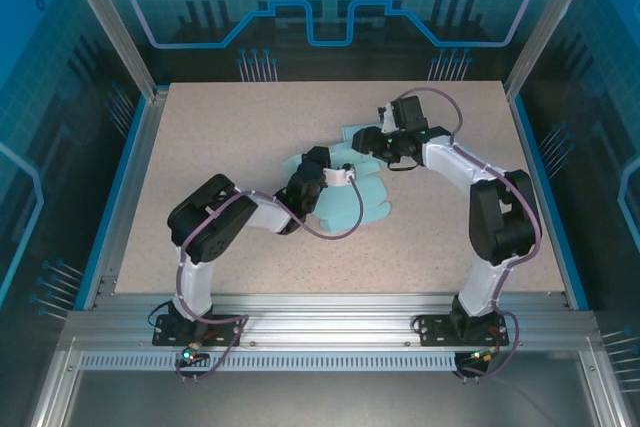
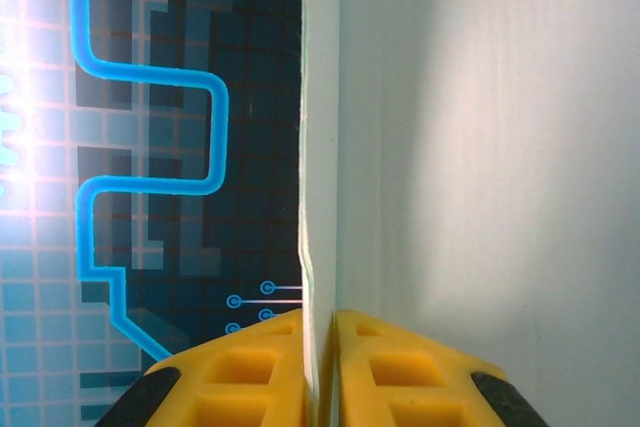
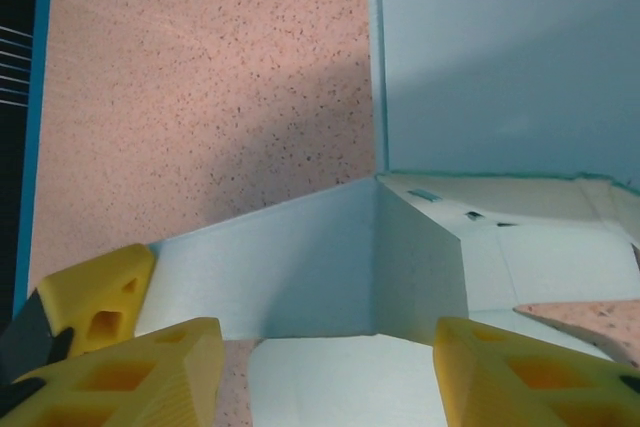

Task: Fold the paper box

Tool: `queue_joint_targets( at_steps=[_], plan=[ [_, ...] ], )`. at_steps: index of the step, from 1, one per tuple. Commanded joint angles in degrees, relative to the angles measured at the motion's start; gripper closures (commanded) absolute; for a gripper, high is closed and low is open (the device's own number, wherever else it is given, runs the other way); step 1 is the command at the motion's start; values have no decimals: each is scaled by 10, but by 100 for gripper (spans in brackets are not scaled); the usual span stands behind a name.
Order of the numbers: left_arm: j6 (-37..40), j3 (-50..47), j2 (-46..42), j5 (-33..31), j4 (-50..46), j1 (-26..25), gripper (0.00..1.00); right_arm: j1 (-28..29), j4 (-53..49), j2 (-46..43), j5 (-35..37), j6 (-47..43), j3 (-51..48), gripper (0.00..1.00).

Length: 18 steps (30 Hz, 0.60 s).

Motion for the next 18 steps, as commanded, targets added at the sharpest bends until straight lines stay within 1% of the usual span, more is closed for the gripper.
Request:
queue_joint_targets(
  at_steps=[1,5,6,7,8,9,11,13,18],
  plan=[
    [34,-18,28,-2,87,-5,85,-4,39,8,-27,28,5,55],
    [63,-20,49,-4,143,-4,86,-6,51,14,-37,31,0,78],
    [64,-19,49,-4,145,-4,86,-7,54,14,-39,32,-3,82],
    [64,-20,49,-3,146,-4,86,-8,59,13,-44,33,-7,83],
    [64,-20,48,-2,146,-5,86,-9,61,11,-49,33,-12,82],
    [63,-19,48,-3,145,-5,86,-10,62,7,-52,32,-17,80],
    [64,-19,47,-2,141,-4,86,-12,57,-11,-43,22,-32,66],
    [66,-20,47,-2,141,-5,86,-12,47,-41,-20,6,-50,59],
    [68,-20,45,-1,145,-4,85,-24,24,-131,31,-18,-116,54]
  ],
)
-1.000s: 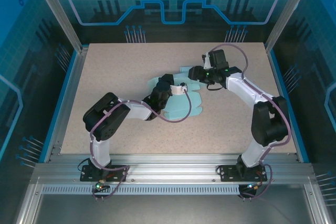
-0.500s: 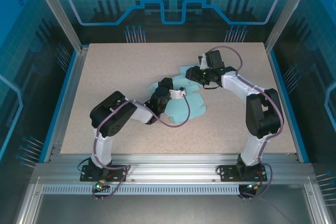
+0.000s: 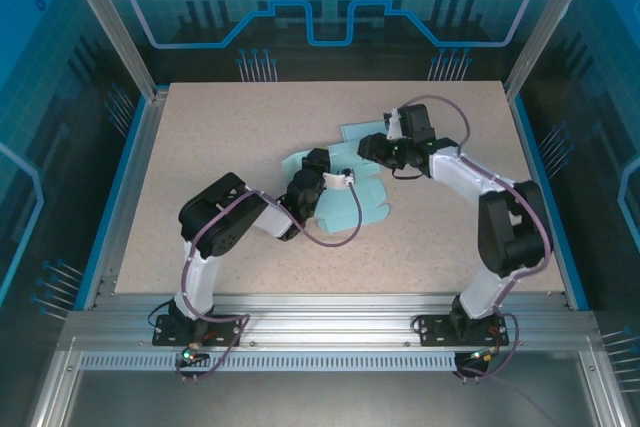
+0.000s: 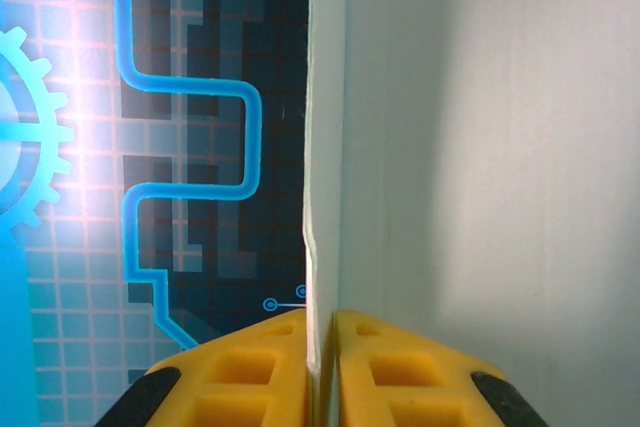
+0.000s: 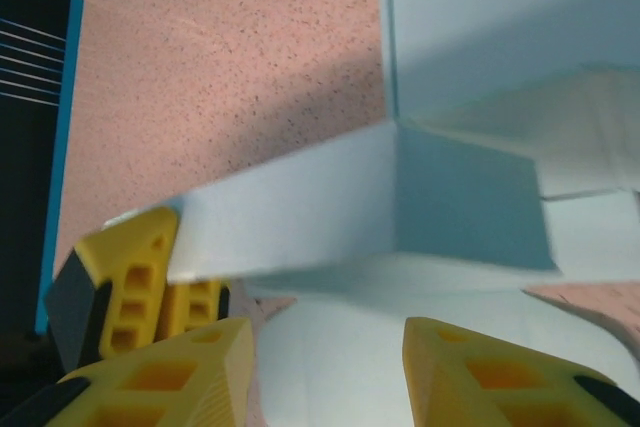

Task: Fold the paper box

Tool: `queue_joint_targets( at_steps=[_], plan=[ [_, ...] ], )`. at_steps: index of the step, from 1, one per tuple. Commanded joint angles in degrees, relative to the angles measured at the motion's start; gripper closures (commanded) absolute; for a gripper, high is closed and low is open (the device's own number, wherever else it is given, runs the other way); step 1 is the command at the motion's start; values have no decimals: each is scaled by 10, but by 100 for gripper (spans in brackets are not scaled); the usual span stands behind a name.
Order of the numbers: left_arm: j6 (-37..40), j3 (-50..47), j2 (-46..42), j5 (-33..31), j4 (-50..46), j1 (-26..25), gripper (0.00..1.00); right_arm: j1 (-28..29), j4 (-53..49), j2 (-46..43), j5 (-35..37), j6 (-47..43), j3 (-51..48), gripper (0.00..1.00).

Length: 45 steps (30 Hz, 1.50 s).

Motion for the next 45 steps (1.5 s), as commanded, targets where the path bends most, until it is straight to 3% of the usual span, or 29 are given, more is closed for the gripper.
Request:
queue_joint_targets(
  at_steps=[1,6,12,24,33,45],
  plan=[
    [5,-4,4,2,29,-4,86,-20,-27,-71,50,-22,-37,53],
    [-12,-4,-6,3,31,-3,86,-39,-40,-129,77,-26,-106,51],
    [-85,-10,-47,10,-5,-3,86,-45,-4,-102,46,-39,-136,53],
    [-117,-18,-68,19,-28,-4,86,-46,63,35,-1,-62,-65,51],
    [-125,-22,-73,30,-34,-3,86,-50,125,84,7,-67,-52,45],
    [-131,-25,-74,29,-28,0,86,-50,121,105,64,-75,-54,41]
  ],
)
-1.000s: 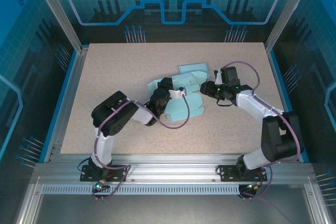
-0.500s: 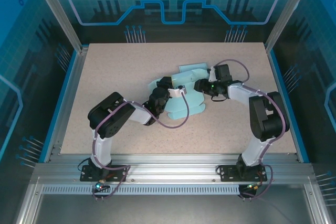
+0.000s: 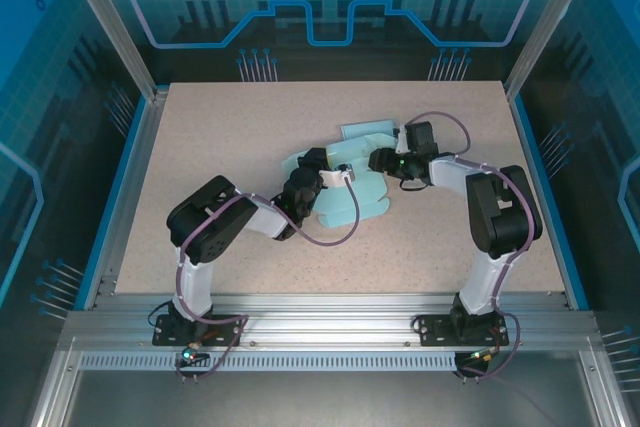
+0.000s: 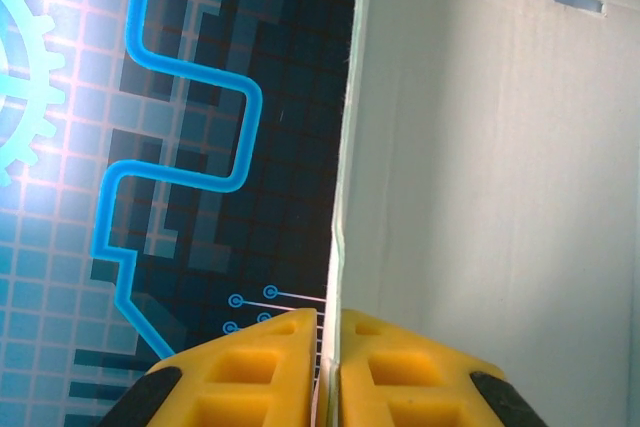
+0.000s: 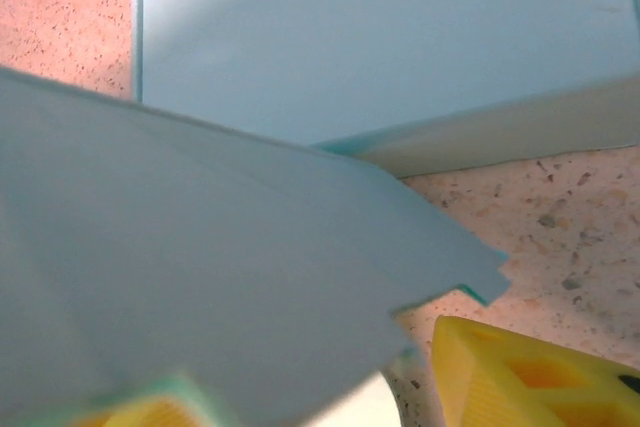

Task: Fold the paper box

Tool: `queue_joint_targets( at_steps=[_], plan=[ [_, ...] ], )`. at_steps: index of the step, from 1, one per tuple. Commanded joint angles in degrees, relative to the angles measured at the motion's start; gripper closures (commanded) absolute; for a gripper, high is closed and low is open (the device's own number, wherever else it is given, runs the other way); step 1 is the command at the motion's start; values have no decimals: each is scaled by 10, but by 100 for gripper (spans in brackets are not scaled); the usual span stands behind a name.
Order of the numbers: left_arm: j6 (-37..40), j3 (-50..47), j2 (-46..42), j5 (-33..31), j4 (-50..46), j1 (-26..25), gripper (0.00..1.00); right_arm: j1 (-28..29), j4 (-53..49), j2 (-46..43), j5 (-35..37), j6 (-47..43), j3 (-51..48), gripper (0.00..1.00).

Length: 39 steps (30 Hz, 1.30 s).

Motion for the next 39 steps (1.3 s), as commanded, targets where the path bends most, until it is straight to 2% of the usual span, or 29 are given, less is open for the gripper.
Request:
queue_joint_targets(
  at_steps=[1,12,21,26,39],
  plan=[
    [-19,-6,-25,10,12,0,86,-9,15,10,10,-9,1,41],
    [-82,-16,-63,25,-24,1,87,-7,82,43,-2,6,-10,38],
    [-75,-11,-44,23,-34,1,87,-7,159,46,-57,37,-17,39],
    [-86,-8,-44,27,-48,2,88,-7,173,48,-50,41,-16,40],
    [-84,5,-21,30,-66,3,89,2,205,27,-81,27,-35,57]
  ],
)
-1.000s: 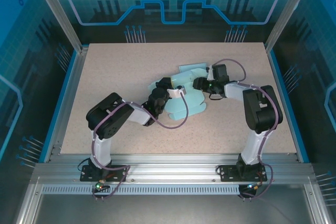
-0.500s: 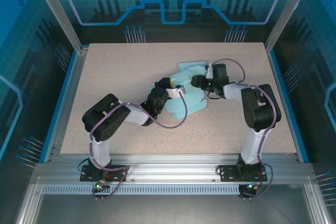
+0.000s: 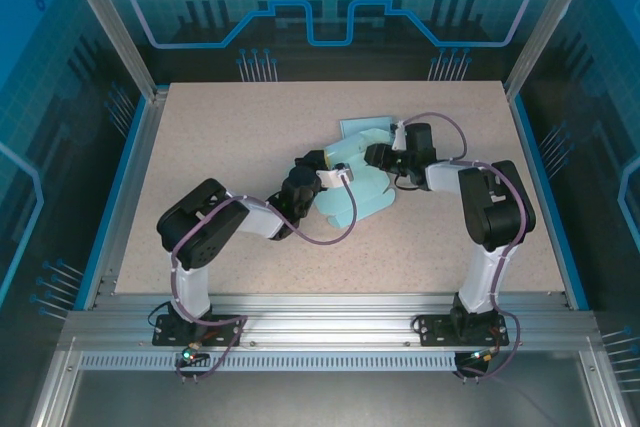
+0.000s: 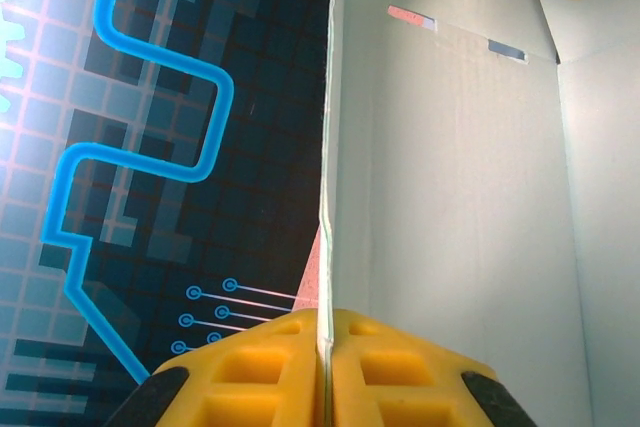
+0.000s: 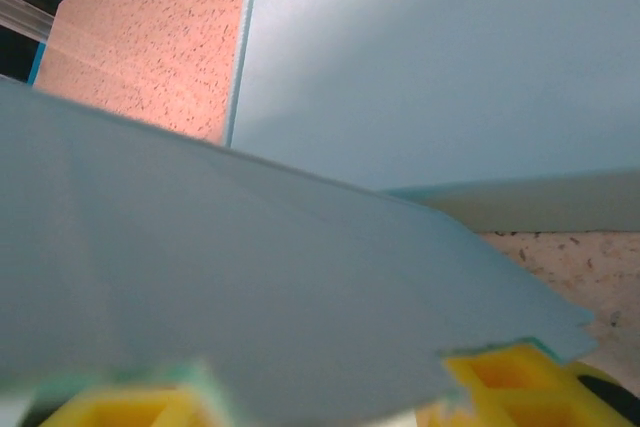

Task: Fold the paper box

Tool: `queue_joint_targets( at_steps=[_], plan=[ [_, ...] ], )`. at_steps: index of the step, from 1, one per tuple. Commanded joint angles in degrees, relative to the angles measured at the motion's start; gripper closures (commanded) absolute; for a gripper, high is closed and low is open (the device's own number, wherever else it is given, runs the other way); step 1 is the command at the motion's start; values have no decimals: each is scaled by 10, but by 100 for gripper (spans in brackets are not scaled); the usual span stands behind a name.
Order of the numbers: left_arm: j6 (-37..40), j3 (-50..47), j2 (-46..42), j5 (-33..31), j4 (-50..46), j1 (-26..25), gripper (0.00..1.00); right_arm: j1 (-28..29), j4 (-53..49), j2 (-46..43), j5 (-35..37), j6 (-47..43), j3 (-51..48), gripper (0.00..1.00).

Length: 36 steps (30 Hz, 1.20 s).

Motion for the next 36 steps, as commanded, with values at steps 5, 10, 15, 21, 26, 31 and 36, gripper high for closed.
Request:
queue_joint_targets(
  at_steps=[5,10,15,21,26,31,36],
  plan=[
    [-6,29,32,2,-5,2,90,14,28,-12,-17,-2,-12,61],
    [12,37,52,-5,-3,2,90,23,27,-9,-10,5,-19,61],
    [40,43,70,-10,6,1,96,33,34,-6,-11,23,-28,57],
    [74,40,79,-11,22,1,97,33,8,-32,9,32,-48,52],
    [104,37,90,-12,42,1,97,28,-81,-79,21,7,-52,45],
    [121,37,98,-12,63,1,98,24,-137,-140,42,-19,-70,39],
    [143,35,100,-9,93,1,98,10,-172,-196,53,-32,-88,38]
  ],
)
